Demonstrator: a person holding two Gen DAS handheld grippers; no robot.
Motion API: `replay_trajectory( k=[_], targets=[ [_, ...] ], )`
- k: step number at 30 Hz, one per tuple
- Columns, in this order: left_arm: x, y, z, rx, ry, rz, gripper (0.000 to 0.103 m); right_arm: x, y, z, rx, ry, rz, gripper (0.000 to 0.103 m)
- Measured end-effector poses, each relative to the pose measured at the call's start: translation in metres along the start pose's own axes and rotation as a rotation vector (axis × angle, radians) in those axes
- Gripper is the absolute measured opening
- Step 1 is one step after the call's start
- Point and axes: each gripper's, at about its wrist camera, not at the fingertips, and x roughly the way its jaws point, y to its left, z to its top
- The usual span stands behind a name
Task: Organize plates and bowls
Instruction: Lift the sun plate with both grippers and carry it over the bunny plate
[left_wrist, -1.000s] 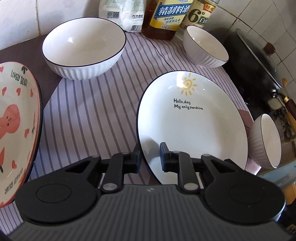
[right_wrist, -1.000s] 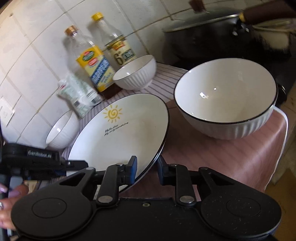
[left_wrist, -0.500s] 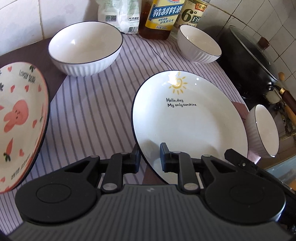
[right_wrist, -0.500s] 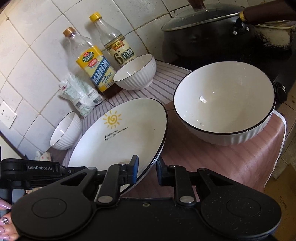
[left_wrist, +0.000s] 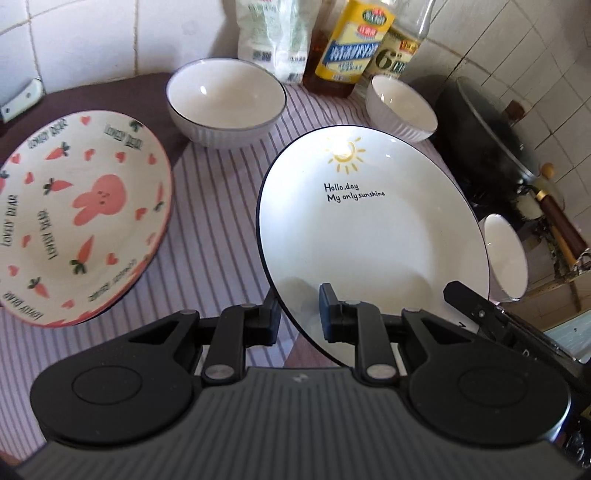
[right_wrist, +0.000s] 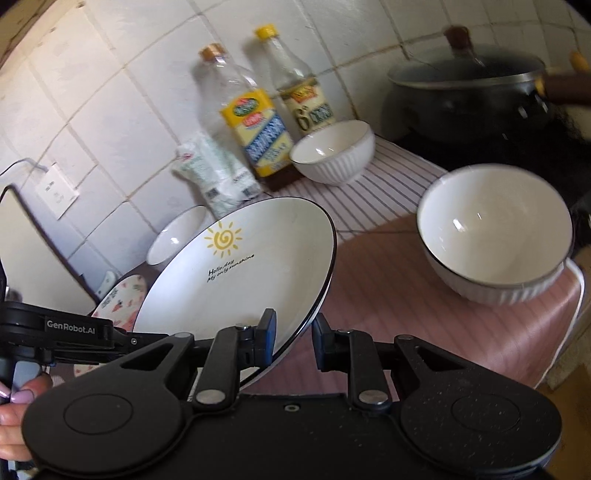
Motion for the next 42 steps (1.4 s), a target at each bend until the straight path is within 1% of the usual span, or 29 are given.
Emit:
replay_trajectory(
  k=[6,11,14,19,23,28,34,40,42],
  targets=[
    [-0.044,0.017,-0.006,-0.015,-0.058,-0.018,0.020,-0.018,0.030,0.016,-0.053,-0.004,0.045,0.025],
    [-0.080,0.043,-0.011,-0.038,-0.104,-0.002,0.020,-0.023,0.062,0.021,-0.110,-0.005,0.089,0.025],
    [-0.095,0.060,-0.014,-0.059,-0.136,0.023,0.019,-0.017,0.083,0.022,-0.141,0.005,0.124,0.026],
    [-0.113,0.097,-0.020,-0.135,-0.165,0.061,0.020,0.004,0.116,0.026,-0.173,0.033,0.192,0.026],
    [-0.116,0.125,-0.023,-0.192,-0.177,0.094,0.020,0.027,0.142,0.024,-0.224,0.069,0.232,0.026],
    [-0.113,0.155,-0.024,-0.251,-0.173,0.123,0.020,0.055,0.165,0.020,-0.269,0.119,0.270,0.026],
    [-0.111,0.175,-0.026,-0.274,-0.158,0.139,0.020,0.080,0.182,0.016,-0.293,0.168,0.297,0.026],
    [-0.098,0.194,-0.028,-0.321,-0.133,0.138,0.020,0.099,0.191,0.012,-0.313,0.214,0.293,0.026],
    [-0.095,0.196,-0.025,-0.311,-0.116,0.138,0.020,0.105,0.192,0.011,-0.307,0.226,0.292,0.026]
  ],
)
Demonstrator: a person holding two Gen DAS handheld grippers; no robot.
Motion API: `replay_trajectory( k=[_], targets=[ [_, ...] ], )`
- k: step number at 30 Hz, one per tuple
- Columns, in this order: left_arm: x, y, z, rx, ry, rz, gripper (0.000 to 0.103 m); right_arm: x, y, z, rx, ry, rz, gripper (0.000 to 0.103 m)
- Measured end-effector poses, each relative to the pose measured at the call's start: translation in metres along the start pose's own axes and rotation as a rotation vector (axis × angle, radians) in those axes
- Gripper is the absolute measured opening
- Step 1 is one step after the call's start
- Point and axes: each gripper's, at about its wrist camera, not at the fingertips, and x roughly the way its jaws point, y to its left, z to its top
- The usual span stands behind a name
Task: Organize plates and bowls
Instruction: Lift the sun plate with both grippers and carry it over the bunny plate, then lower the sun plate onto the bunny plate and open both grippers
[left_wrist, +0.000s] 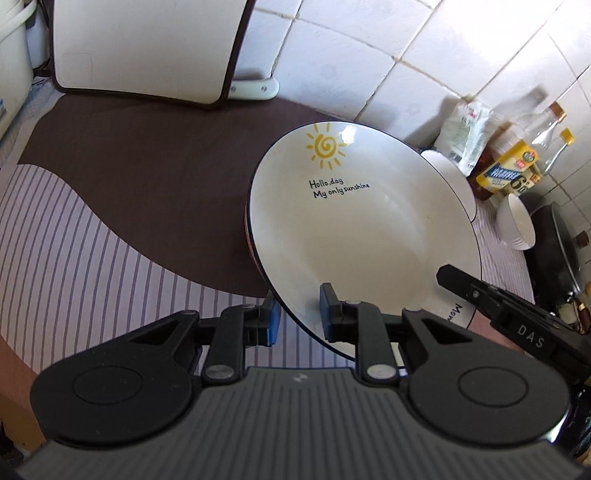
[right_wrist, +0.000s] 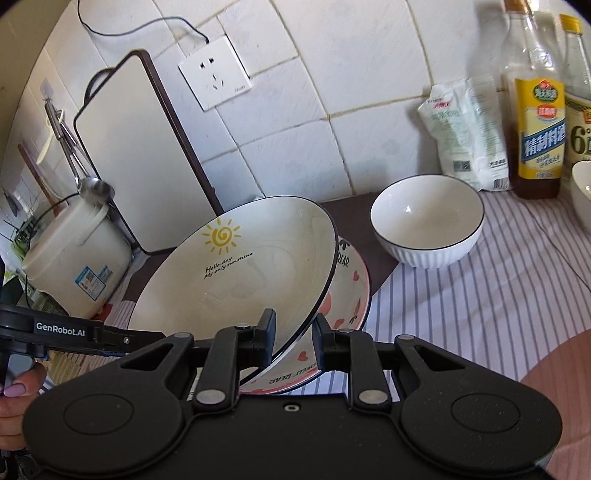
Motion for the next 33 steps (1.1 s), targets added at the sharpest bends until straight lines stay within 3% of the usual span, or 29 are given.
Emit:
replay_trajectory(
  k=[8,27,33],
  targets=[
    [0.013,-0.003,0.010,0.059,0.040,0.033,0.020,0.019,-0.011,-0.004,0.052,0.041,-0.006,0.026],
    [0.034,0.003,0.024,-0.008,0.122,0.071,0.020,0.042,-0.011,0.004,0.090,0.148,-0.061,0.027],
    [0.036,0.005,0.024,-0.025,0.125,0.069,0.020,0.045,-0.002,0.007,0.019,0.179,-0.112,0.028]
  ],
)
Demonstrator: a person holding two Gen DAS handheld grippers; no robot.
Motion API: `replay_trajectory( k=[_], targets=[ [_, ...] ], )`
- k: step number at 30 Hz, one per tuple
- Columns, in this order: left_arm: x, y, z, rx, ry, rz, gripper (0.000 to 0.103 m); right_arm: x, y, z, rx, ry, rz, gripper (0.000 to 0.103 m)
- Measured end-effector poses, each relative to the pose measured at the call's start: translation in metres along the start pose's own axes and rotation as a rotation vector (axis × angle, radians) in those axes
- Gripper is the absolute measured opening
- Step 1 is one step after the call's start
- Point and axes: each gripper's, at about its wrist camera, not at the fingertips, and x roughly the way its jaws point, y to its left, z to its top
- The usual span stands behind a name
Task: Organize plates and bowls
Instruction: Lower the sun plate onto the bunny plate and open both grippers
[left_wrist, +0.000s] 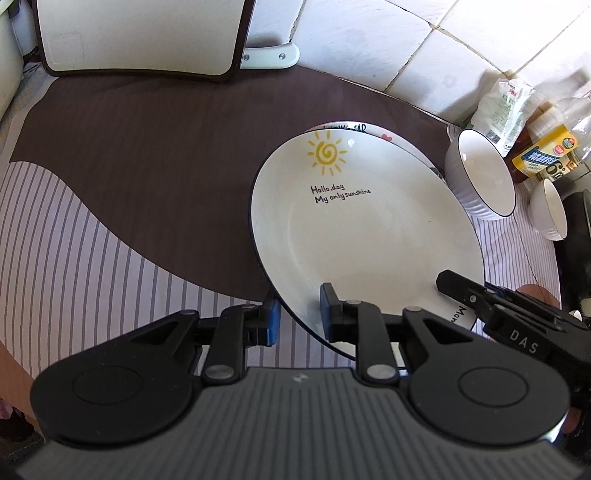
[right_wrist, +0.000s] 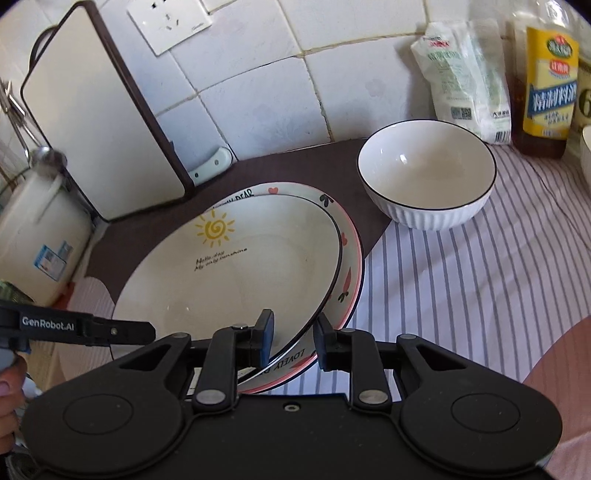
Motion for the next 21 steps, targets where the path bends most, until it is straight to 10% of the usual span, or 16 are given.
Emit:
replay_trajectory(
  k=[21],
  targets=[
    [0.006,-0.023,-0.003,0.065,0.015,0.105,0.020,0.007,0.023,-0.006,-0.194,-0.009,-0.201,0.035]
  ],
)
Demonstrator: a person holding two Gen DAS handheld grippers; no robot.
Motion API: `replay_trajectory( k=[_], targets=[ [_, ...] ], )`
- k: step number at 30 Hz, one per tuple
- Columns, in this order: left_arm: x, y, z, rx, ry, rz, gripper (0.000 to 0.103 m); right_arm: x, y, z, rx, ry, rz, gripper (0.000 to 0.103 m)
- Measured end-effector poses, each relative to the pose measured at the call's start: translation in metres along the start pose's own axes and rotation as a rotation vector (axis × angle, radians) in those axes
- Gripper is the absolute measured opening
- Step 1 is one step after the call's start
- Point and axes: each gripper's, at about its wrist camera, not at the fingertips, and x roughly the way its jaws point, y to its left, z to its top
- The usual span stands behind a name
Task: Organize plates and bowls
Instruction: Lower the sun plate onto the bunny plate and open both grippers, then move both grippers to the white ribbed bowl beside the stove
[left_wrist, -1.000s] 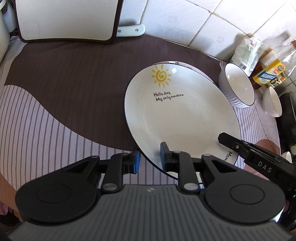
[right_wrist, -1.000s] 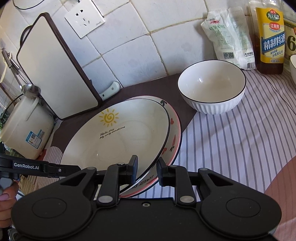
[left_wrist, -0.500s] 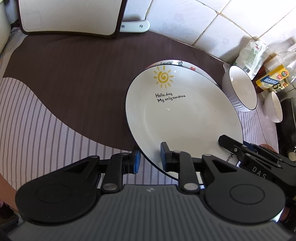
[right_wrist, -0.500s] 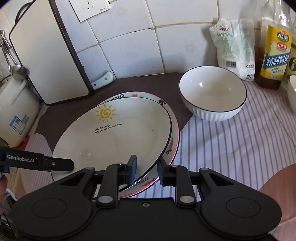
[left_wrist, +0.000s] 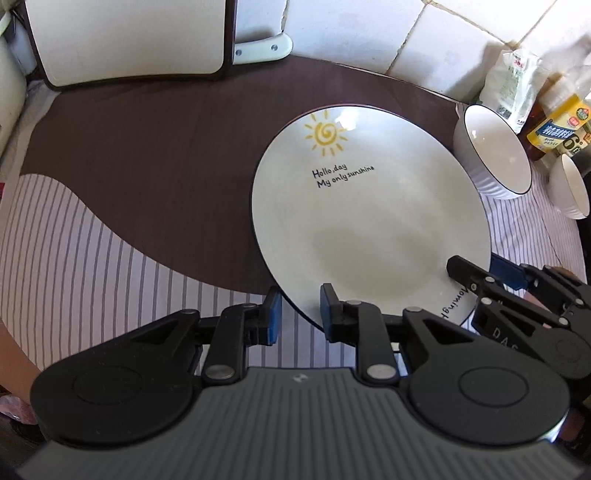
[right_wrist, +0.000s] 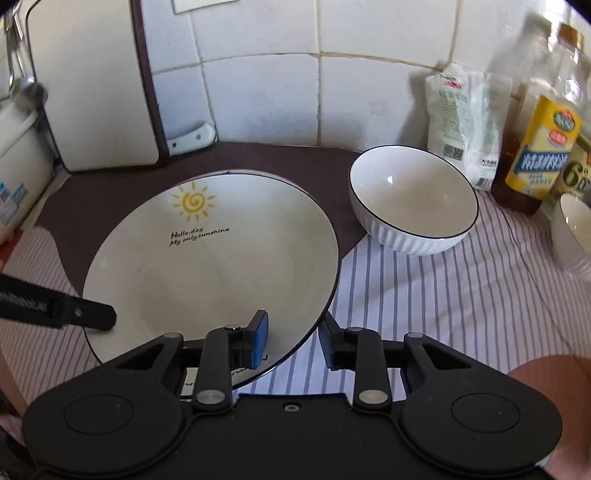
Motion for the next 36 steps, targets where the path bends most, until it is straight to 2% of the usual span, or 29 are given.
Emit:
replay_trajectory(
  k=[7,14,20,22,27,28,30,31,36],
  targets=[
    [-0.010,-0.003,-0.003,0.011,-0.029,0.057,0.019,-0.011,0.005,-0.006,-0.019,-0.051,-0.016,0.035],
    [-0.027,-0.014,-0.010,0.050,-0.022,0.032,0.020,-0.051,-0.013,-0.021,0.040,-0.154,0.020,0.039],
    [-0.041,-0.034,-0.018,0.082,-0.017,0.001,0.033,-0.082,-0.035,-0.029,0.067,-0.224,-0.021,0.052],
    [-0.049,-0.045,-0.021,0.107,-0.024,-0.010,0.037,-0.093,-0.044,-0.033,0.084,-0.243,-0.039,0.054],
    [-0.066,-0.077,-0.029,0.170,-0.055,-0.032,0.042,-0.122,-0.066,-0.048,0.096,-0.285,-0.079,0.061],
    [-0.069,-0.084,-0.030,0.179,-0.064,-0.026,0.047,-0.128,-0.070,-0.053,0.096,-0.291,-0.086,0.065],
    [-0.071,-0.098,-0.034,0.182,-0.071,-0.030,0.054,-0.137,-0.078,-0.063,0.095,-0.294,-0.124,0.071],
    [-0.073,-0.107,-0.036,0.192,-0.070,-0.039,0.054,-0.142,-0.082,-0.069,0.102,-0.290,-0.155,0.073],
    [-0.074,-0.148,-0.047,0.271,-0.065,-0.066,0.063,-0.164,-0.110,-0.099,0.160,-0.280,-0.234,0.075]
  ],
)
